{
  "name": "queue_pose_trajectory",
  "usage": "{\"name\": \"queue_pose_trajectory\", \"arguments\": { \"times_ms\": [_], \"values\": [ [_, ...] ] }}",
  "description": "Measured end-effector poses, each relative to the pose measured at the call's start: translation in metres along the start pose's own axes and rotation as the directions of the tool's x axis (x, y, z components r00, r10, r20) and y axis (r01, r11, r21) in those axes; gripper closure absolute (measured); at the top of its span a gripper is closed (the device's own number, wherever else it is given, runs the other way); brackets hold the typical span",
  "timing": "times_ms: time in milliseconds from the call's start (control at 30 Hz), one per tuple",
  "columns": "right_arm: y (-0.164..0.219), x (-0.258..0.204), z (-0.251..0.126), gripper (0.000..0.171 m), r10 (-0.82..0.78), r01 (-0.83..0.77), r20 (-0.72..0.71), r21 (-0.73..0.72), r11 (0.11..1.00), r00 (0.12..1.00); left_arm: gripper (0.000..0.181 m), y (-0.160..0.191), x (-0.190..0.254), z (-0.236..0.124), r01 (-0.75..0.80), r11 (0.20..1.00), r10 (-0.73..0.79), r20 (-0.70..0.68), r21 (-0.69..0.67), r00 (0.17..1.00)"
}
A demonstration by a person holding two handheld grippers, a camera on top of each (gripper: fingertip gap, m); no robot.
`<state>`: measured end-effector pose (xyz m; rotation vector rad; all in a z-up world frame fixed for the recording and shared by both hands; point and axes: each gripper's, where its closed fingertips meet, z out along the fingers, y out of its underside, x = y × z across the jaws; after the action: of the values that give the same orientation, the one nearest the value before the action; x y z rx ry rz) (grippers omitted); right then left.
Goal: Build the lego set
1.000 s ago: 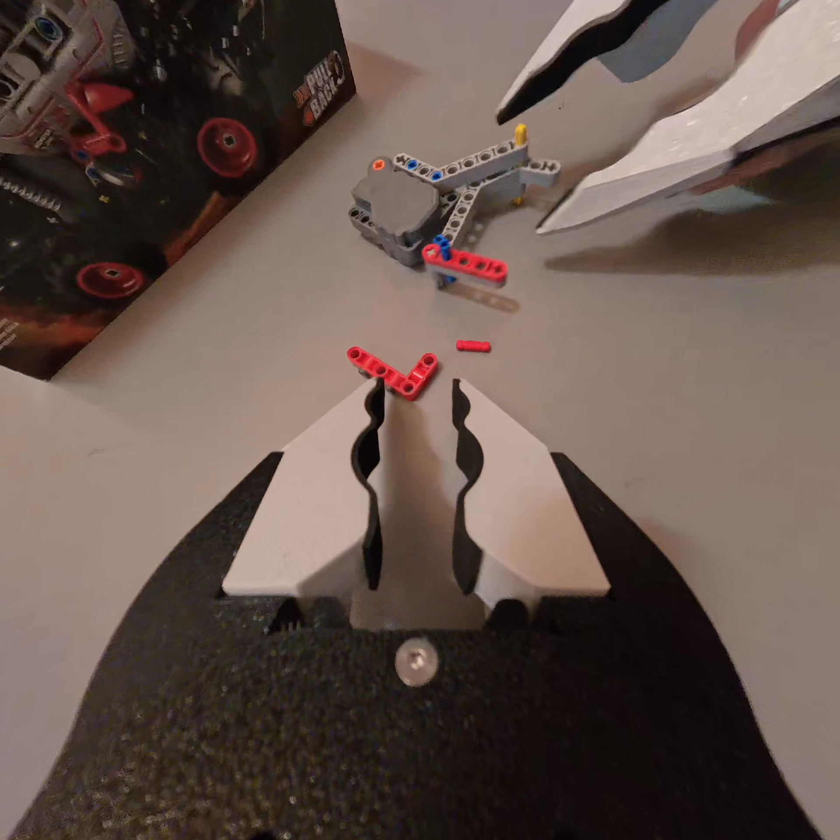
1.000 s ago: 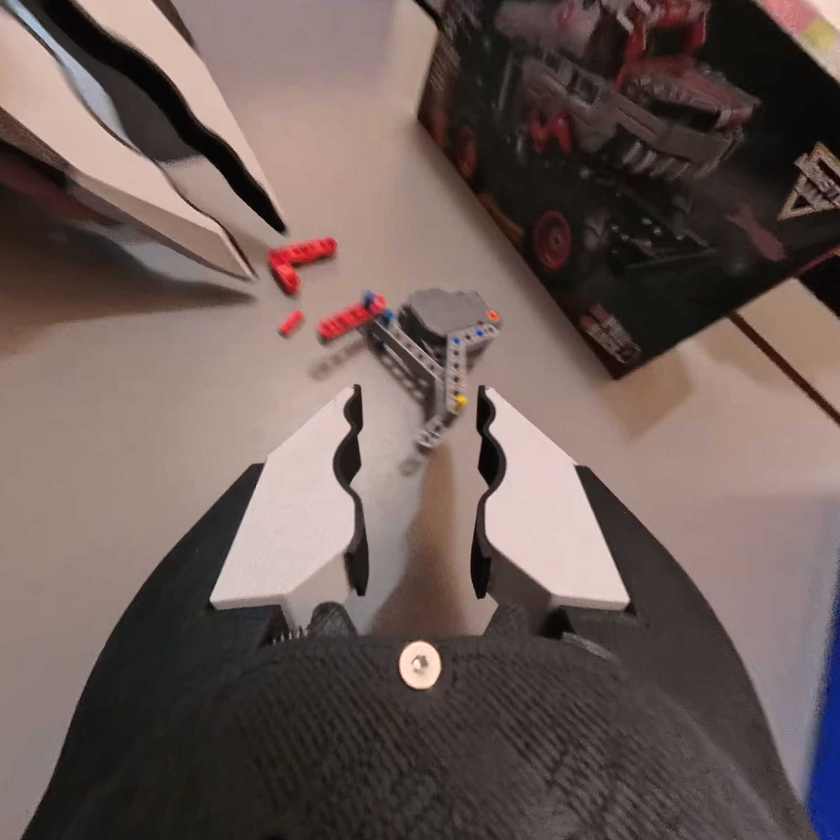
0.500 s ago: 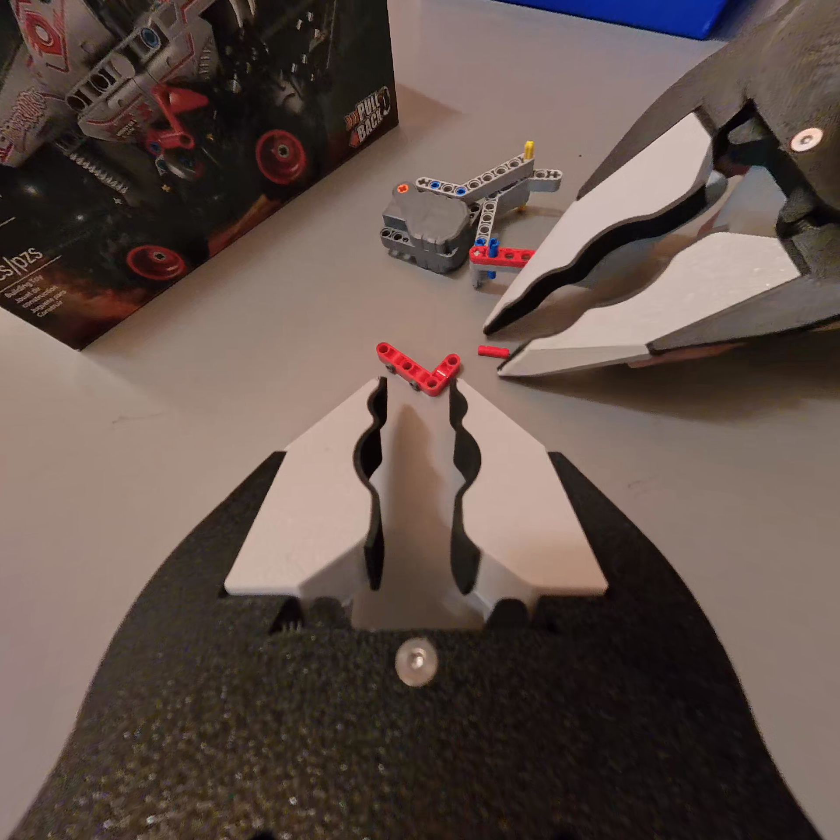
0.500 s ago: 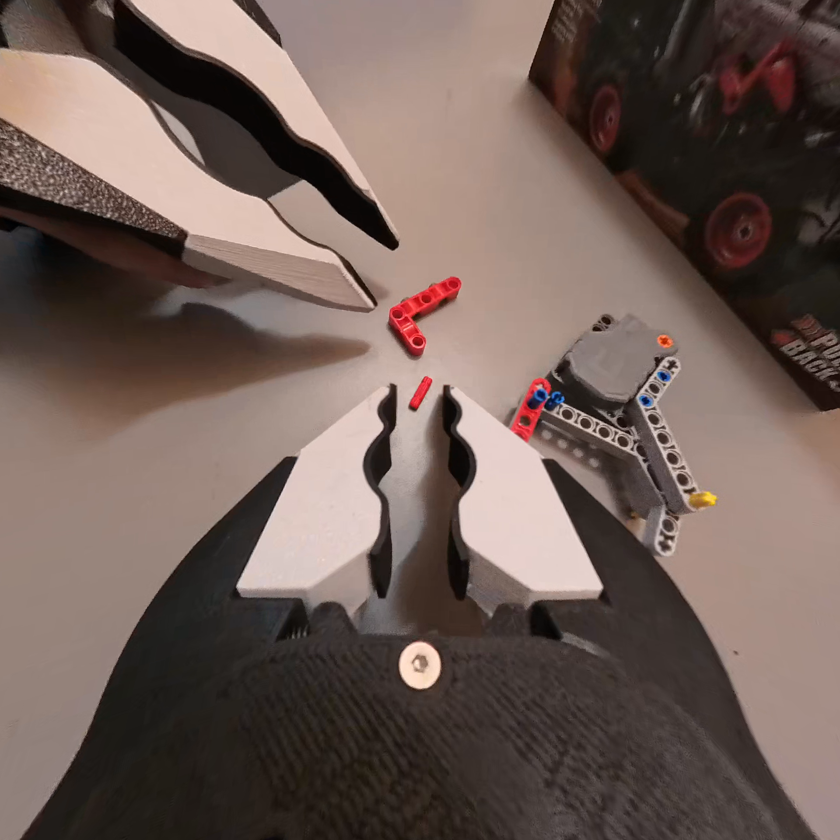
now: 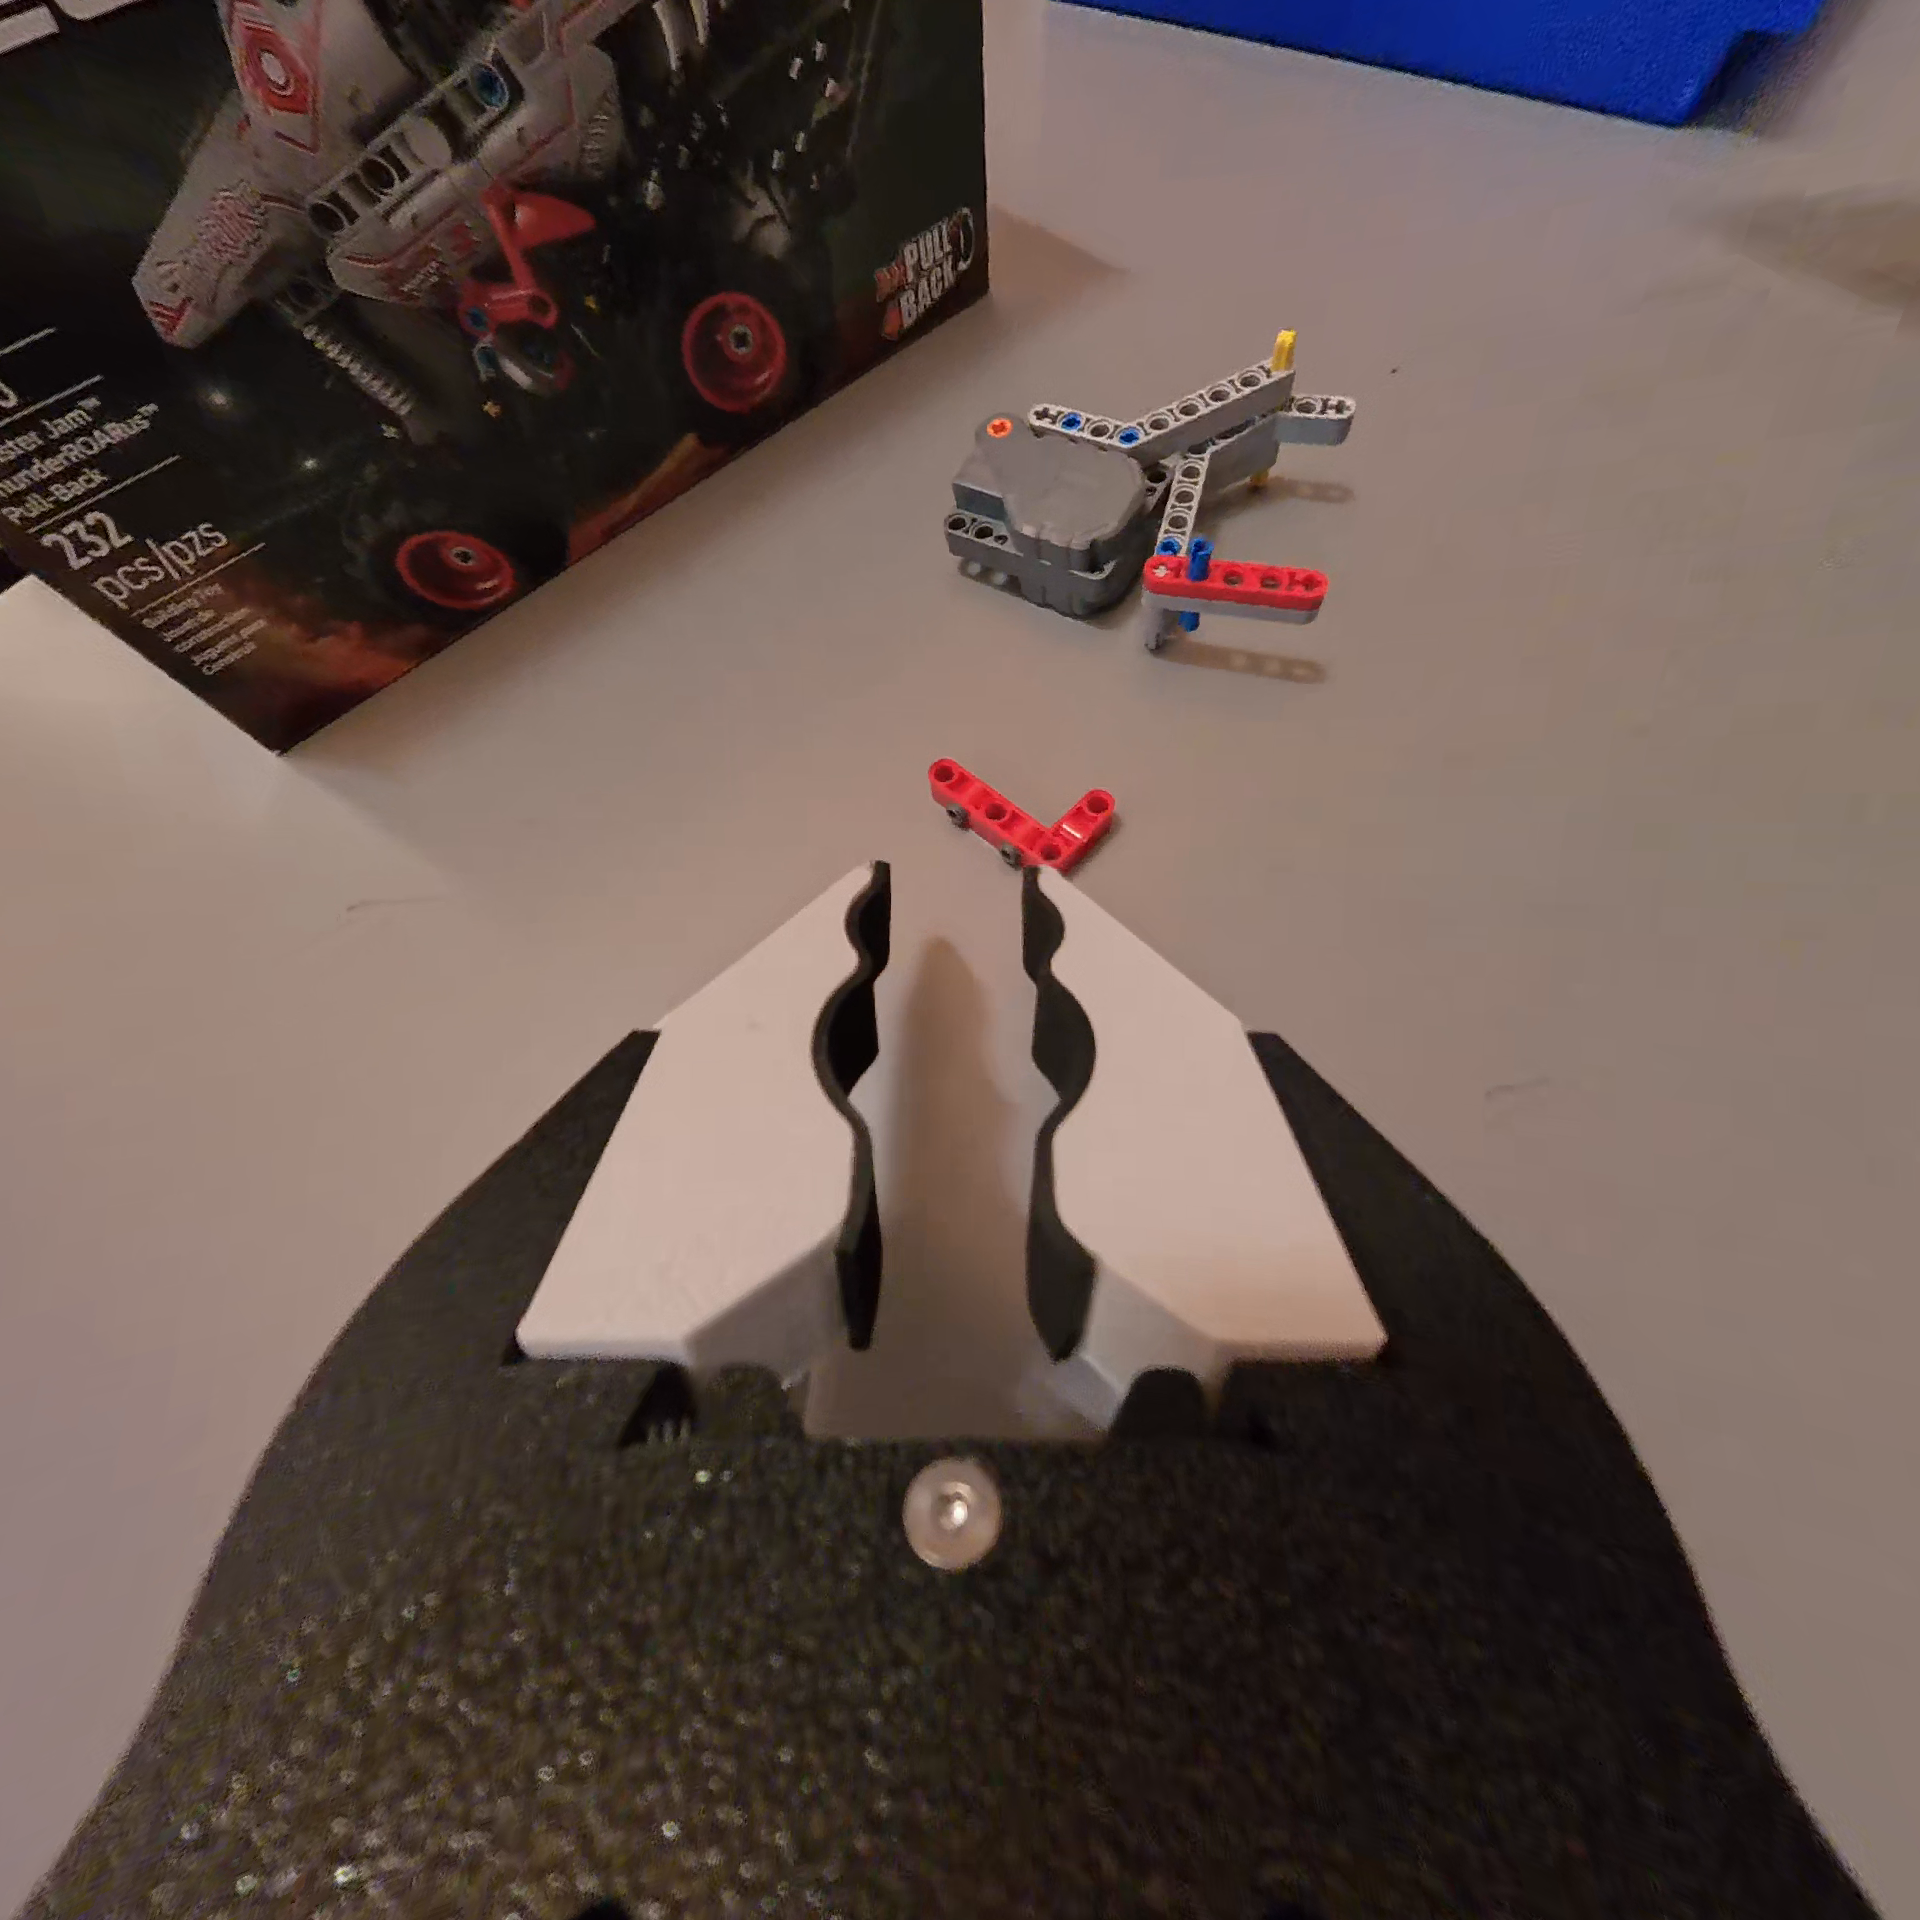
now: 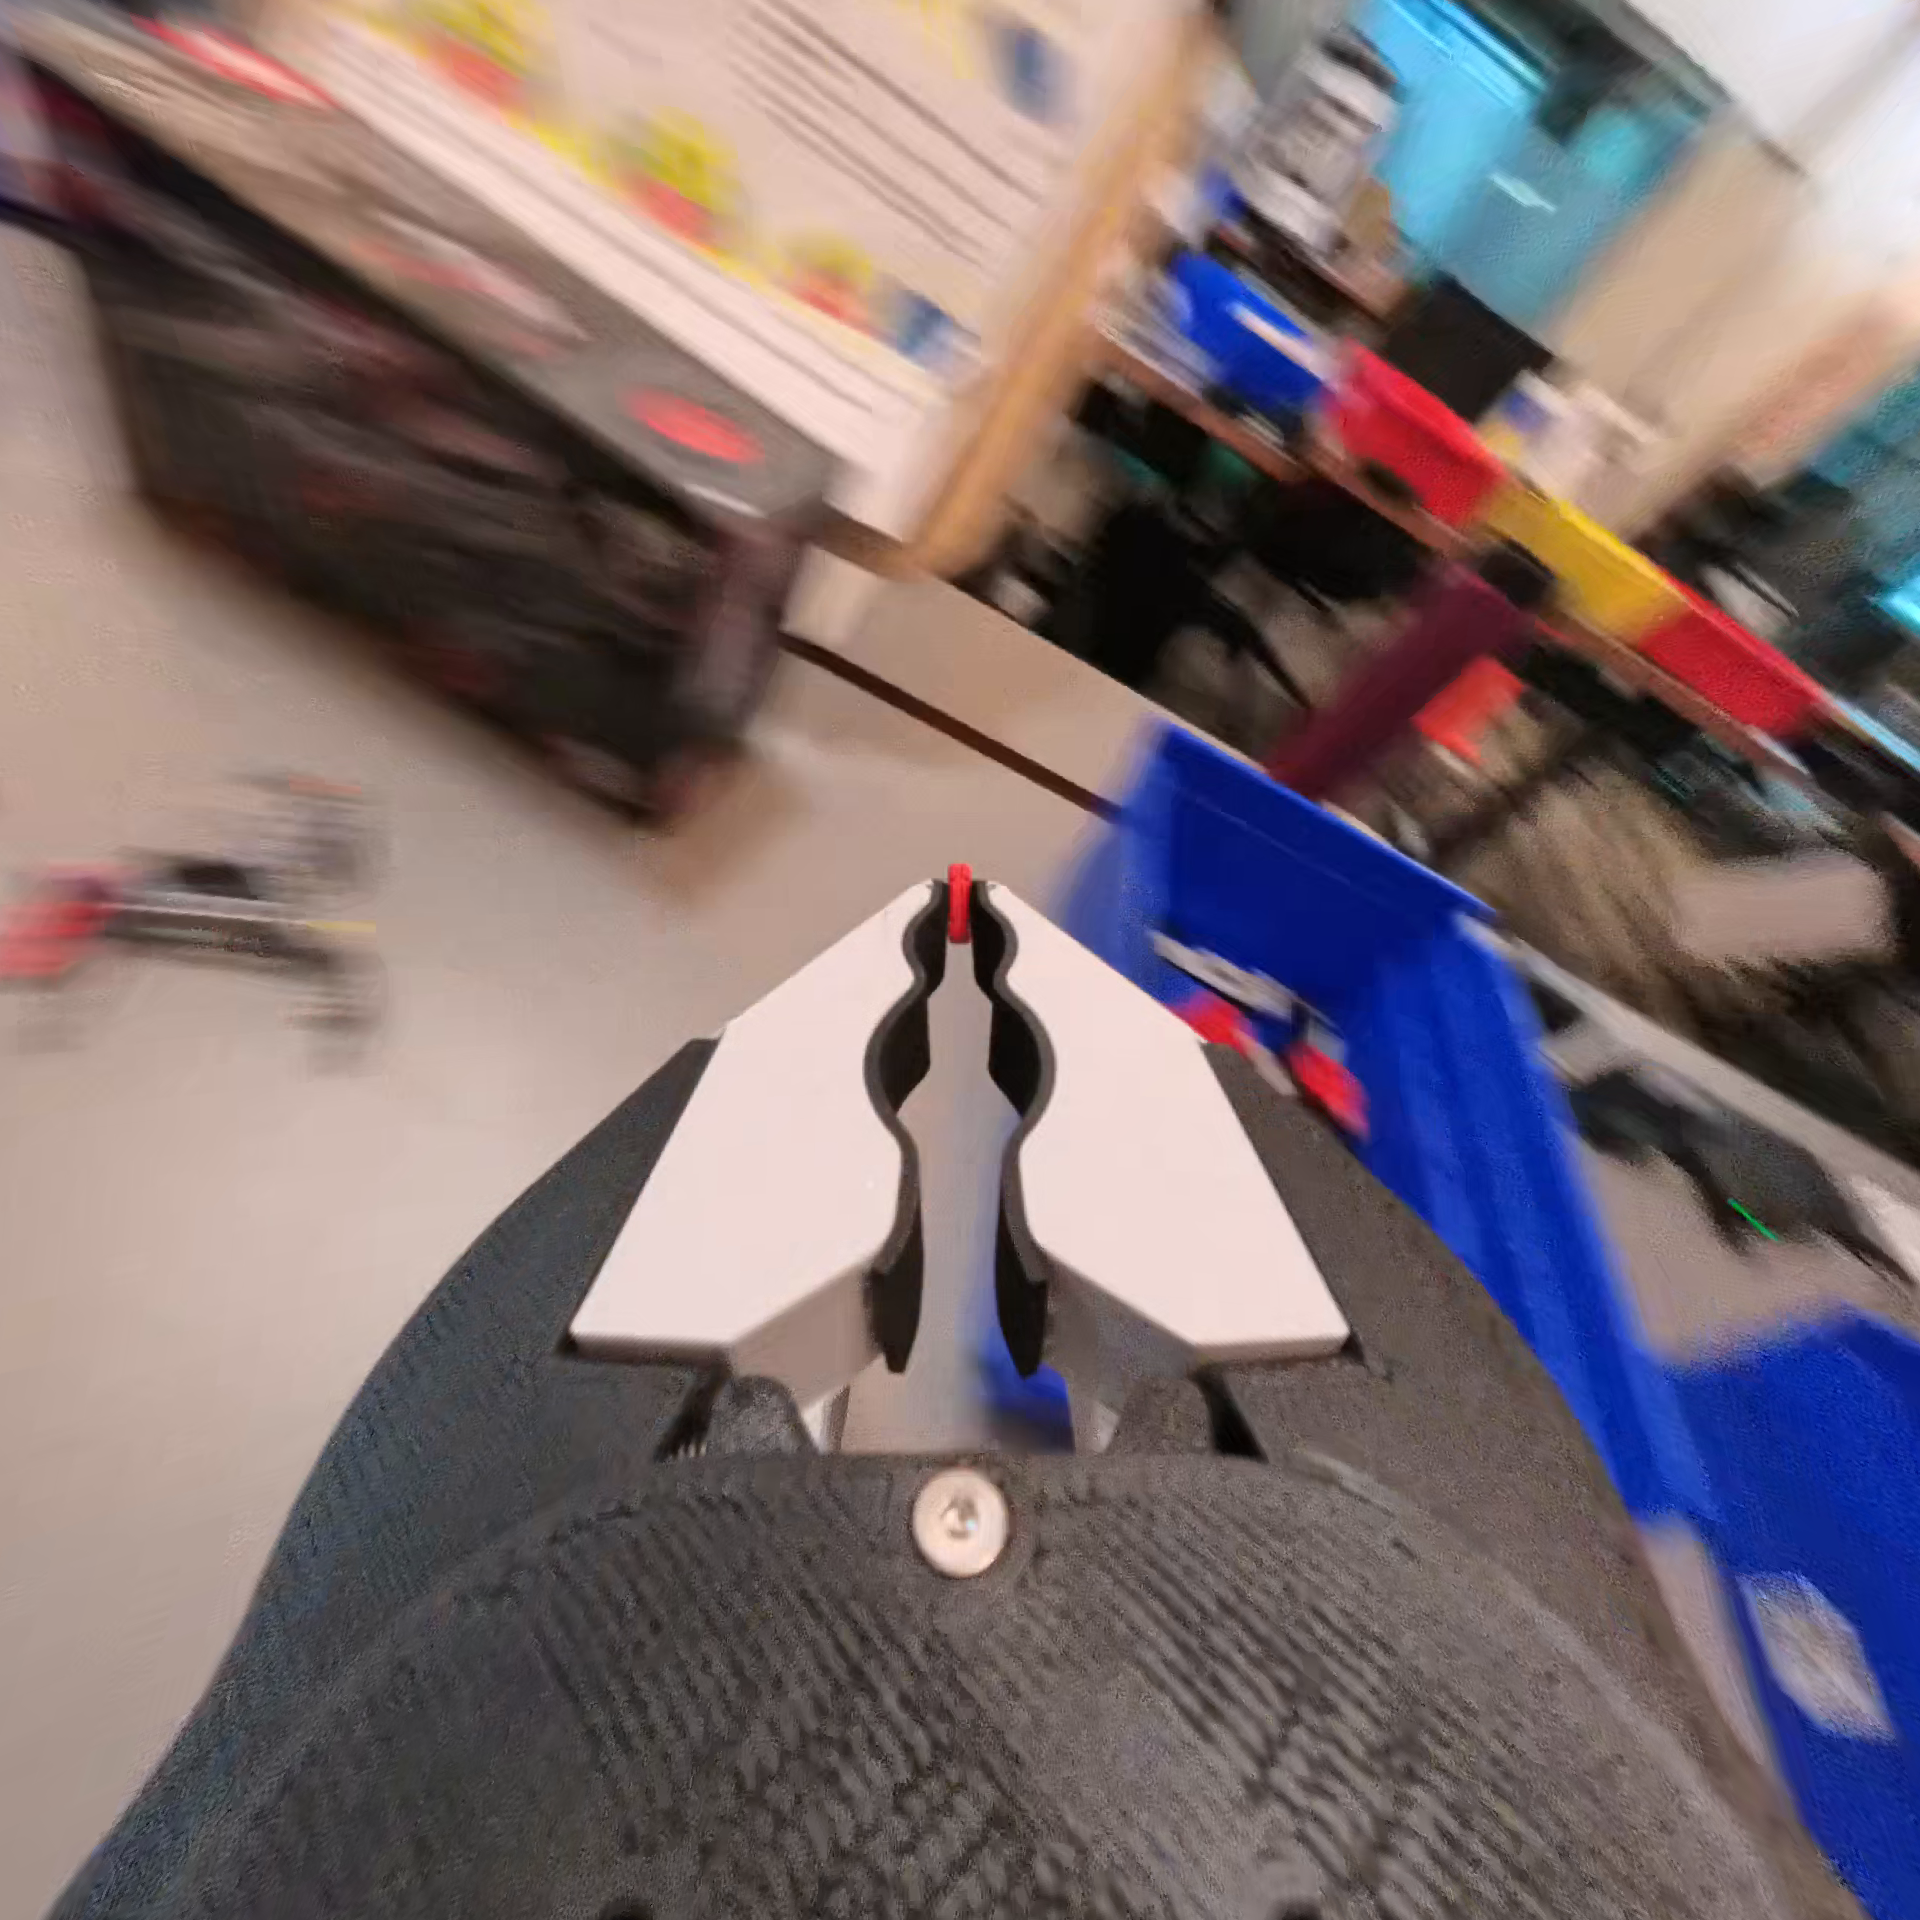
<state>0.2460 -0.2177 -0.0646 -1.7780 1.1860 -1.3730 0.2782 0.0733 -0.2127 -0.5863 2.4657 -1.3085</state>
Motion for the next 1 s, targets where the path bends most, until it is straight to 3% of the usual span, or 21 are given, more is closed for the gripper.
{"name": "queue_pose_trajectory", "arguments": {
  "times_ms": [67, 100, 200, 233, 333, 367, 433, 500, 567, 600, 667, 733, 867, 1000],
  "values": [
    [0.043, 0.082, 0.014, 0.168, 0.032, -0.048, -0.122, -0.133, 0.990, 0.992, 0.159, 0.001, 0.001, 0.001, -0.008, 1.000, 0.008, 0.000, -0.006, 1.000],
    [0.068, 0.105, 0.027, 0.168, 0.061, -0.080, -0.107, -0.189, 0.979, 0.992, 0.160, 0.001, 0.002, 0.001, -0.018, 1.000, 0.018, 0.001, -0.007, 1.000],
    [0.129, 0.141, 0.059, 0.165, 0.167, -0.175, -0.053, -0.325, 0.929, 0.984, 0.160, 0.000, 0.003, 0.002, -0.045, 0.999, 0.045, 0.007, -0.006, 0.999],
    [0.143, 0.141, 0.064, 0.145, 0.189, -0.181, -0.014, -0.369, 0.912, 0.982, 0.161, 0.000, 0.003, 0.001, -0.047, 0.999, 0.047, 0.011, -0.005, 0.999],
    [0.148, 0.142, 0.063, 0.122, 0.153, -0.141, 0.001, -0.379, 0.915, 0.988, 0.163, -0.001, 0.000, 0.001, -0.039, 0.999, 0.038, 0.022, 0.001, 0.999],
    [0.141, 0.140, 0.057, 0.109, 0.154, -0.146, -0.005, -0.360, 0.922, 0.988, 0.165, -0.001, 0.000, 0.001, -0.035, 0.999, 0.035, 0.024, 0.002, 0.999],
    [0.114, 0.136, 0.034, 0.103, 0.159, -0.172, -0.068, -0.328, 0.929, 0.985, 0.166, -0.001, -0.001, 0.001, -0.033, 0.999, 0.033, 0.025, 0.000, 0.999],
    [0.063, 0.093, 0.012, 0.098, 0.136, -0.131, 0.011, -0.214, 0.968, 0.991, 0.167, 0.001, 0.000, 0.002, -0.036, 0.999, 0.037, 0.022, -0.011, 0.999],
    [0.010, 0.005, -0.002, 0.118, 0.064, -0.052, 0.242, -0.056, 0.997, 0.968, 0.167, 0.003, -0.001, 0.004, -0.040, 0.999, 0.041, 0.027, -0.030, 0.999],
    [-0.010, -0.053, -0.008, 0.129, 0.018, -0.026, 0.397, 0.014, 1.000, 0.918, 0.168, 0.004, -0.001, 0.005, -0.042, 0.998, 0.044, 0.033, -0.039, 0.998],
    [-0.026, -0.162, -0.015, 0.132, -0.038, -0.006, 0.628, 0.068, 0.998, 0.778, 0.168, 0.005, -0.001, 0.006, -0.050, 0.997, 0.053, 0.042, -0.052, 0.998],
    [-0.020, -0.238, -0.006, 0.136, -0.131, 0.104, 0.714, 0.081, 0.991, 0.688, 0.168, 0.006, 0.000, 0.006, -0.060, 0.996, 0.062, 0.041, -0.059, 0.997],
    [0.009, -0.298, 0.039, 0.141, -0.319, 0.386, 0.695, 0.065, 0.920, 0.645, 0.168, 0.003, 0.001, 0.003, -0.069, 0.997, 0.070, 0.034, -0.033, 0.997],
    [0.020, -0.312, 0.055, 0.147, -0.266, 0.390, 0.737, 0.003, 0.921, 0.621, 0.168, 0.004, -0.007, -0.003, -0.064, 0.998, 0.065, 0.054, -0.015, 0.996]
  ]
}}
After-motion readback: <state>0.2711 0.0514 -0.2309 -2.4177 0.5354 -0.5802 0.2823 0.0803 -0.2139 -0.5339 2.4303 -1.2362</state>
